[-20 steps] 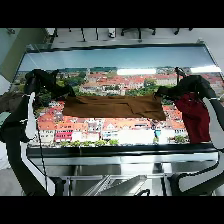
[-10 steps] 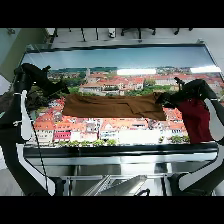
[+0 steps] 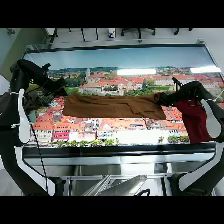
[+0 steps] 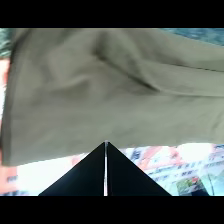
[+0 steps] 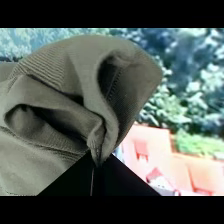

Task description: Fold the shirts.

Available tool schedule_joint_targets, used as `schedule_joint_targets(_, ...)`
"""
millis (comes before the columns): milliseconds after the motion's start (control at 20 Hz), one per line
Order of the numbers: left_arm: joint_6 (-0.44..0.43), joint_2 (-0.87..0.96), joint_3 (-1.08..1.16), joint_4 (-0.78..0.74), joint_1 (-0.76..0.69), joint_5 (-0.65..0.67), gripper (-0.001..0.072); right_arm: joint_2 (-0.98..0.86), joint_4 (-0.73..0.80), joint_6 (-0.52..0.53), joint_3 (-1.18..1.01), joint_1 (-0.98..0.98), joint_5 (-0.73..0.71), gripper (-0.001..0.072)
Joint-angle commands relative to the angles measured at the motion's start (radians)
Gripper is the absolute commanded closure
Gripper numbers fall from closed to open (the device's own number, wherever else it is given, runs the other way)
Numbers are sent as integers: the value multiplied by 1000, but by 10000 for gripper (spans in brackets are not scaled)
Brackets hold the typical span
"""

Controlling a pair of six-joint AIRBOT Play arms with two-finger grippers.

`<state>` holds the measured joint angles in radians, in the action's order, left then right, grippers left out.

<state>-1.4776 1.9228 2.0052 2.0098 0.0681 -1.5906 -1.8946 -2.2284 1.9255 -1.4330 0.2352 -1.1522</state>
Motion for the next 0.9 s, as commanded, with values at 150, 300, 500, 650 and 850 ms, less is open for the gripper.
schedule_joint_targets(150,-40,-26,-8,7,-229,153,691,63,3,21,-21,-5,7,695)
schedule_joint_targets(300,-40,40,-8,6,-397,235,691,164,2,21,-101,-5,-82,695)
schedule_joint_targets(500,-40,175,-8,10,-601,485,690,272,1,20,-260,-5,-209,695)
schedule_joint_targets(650,-39,264,51,11,-698,562,690,314,-17,8,-385,-8,-277,695)
schedule_joint_targets(850,-33,299,29,55,-751,712,691,338,-45,-11,-482,-14,-343,695)
